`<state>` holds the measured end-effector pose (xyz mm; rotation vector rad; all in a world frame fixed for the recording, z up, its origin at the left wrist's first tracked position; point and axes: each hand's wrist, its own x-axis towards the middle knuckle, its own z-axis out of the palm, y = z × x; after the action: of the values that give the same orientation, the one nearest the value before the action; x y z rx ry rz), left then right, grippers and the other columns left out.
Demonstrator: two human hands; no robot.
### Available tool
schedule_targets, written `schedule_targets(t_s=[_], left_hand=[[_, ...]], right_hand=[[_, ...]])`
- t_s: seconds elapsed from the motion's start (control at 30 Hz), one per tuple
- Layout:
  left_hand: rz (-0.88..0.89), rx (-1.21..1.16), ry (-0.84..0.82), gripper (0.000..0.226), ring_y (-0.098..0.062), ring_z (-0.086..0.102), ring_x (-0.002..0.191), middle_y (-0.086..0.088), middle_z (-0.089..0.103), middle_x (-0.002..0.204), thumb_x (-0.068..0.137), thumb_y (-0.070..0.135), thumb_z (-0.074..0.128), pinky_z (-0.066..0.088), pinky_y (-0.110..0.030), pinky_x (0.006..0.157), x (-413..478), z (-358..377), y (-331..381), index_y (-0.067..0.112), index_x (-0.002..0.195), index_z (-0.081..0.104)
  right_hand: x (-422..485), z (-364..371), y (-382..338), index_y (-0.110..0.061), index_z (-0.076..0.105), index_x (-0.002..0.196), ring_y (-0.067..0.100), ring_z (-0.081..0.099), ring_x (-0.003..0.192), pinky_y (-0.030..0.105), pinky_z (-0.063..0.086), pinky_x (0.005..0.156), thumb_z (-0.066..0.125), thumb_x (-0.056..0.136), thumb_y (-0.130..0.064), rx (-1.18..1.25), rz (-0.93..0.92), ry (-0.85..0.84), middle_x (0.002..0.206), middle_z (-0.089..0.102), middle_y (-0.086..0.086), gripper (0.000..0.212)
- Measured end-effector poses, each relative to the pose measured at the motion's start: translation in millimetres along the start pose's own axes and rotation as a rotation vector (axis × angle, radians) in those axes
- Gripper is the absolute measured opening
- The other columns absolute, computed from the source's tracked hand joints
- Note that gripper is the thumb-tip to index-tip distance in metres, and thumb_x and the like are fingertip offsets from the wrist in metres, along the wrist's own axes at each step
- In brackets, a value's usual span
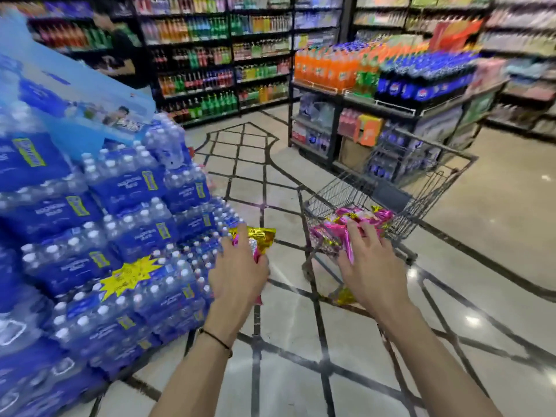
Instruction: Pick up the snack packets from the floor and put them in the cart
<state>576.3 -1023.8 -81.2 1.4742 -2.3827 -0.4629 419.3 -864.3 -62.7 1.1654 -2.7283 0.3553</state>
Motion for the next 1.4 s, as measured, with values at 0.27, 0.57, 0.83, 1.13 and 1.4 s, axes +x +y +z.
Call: schedule_targets(t_s=[0.27, 0.57, 0.83, 1.13, 1.4], left_hand=[[0.185, -0.023, -0.080, 0.073, -0.040, 0.057, 0.114, -0.015, 0.045, 0.135, 0.092, 0.047, 0.057, 0.048, -0.046, 0.076, 29.1, 79.7, 154.4, 0.032, 0.152, 0.018], [0.220, 0.029, -0.130, 0.075, -0.038, 0.060, 0.109, -0.013, 0.045, 0.137, 0.095, 0.051, 0.054, 0.045, -0.041, 0.071, 126.8, 175.4, 250.0, 0.031, 0.154, 0.012], [0.188, -0.096, -0.146, 0.077, -0.041, 0.062, 0.105, -0.017, 0.044, 0.138, 0.095, 0.045, 0.058, 0.056, -0.051, 0.079, 269.5, 253.4, 342.6, 0.031, 0.155, 0.012], [0.140, -0.062, -0.127, 0.074, -0.039, 0.062, 0.105, -0.018, 0.043, 0.140, 0.099, 0.049, 0.050, 0.054, -0.045, 0.071, 381.3, 313.0, 417.7, 0.028, 0.157, 0.009], [-0.121, 0.015, -0.144, 0.077, -0.036, 0.062, 0.107, -0.018, 0.044, 0.143, 0.098, 0.052, 0.051, 0.056, -0.044, 0.072, 457.2, 403.9, 460.0, 0.029, 0.158, 0.007]], right_hand=[[48.0, 8.7, 145.3, -0.024, 0.024, 0.155, 0.036, 0.050, 0.127, 0.043, 0.054, 0.091, 0.044, 0.101, -0.045, -0.019, 0.130, -0.032, 0.156, 0.034, 0.004, 0.061], [160.3, 60.8, 231.3, -0.025, 0.024, 0.155, 0.036, 0.048, 0.128, 0.041, 0.055, 0.088, 0.041, 0.099, -0.045, -0.013, 0.159, -0.133, 0.154, 0.036, 0.004, 0.061], [337.2, 92.0, 289.5, -0.026, 0.025, 0.154, 0.032, 0.052, 0.125, 0.040, 0.054, 0.083, 0.042, 0.102, -0.046, -0.057, 0.097, -0.162, 0.156, 0.033, 0.002, 0.059], [480.3, 137.2, 367.2, -0.028, 0.023, 0.156, 0.032, 0.049, 0.130, 0.043, 0.058, 0.084, 0.042, 0.101, -0.048, -0.020, 0.110, -0.211, 0.156, 0.032, 0.001, 0.061], [615.5, 229.6, 425.4, -0.021, 0.030, 0.154, 0.038, 0.056, 0.119, 0.046, 0.055, 0.084, 0.045, 0.100, -0.044, 0.006, -0.132, -0.383, 0.153, 0.037, 0.007, 0.060]])
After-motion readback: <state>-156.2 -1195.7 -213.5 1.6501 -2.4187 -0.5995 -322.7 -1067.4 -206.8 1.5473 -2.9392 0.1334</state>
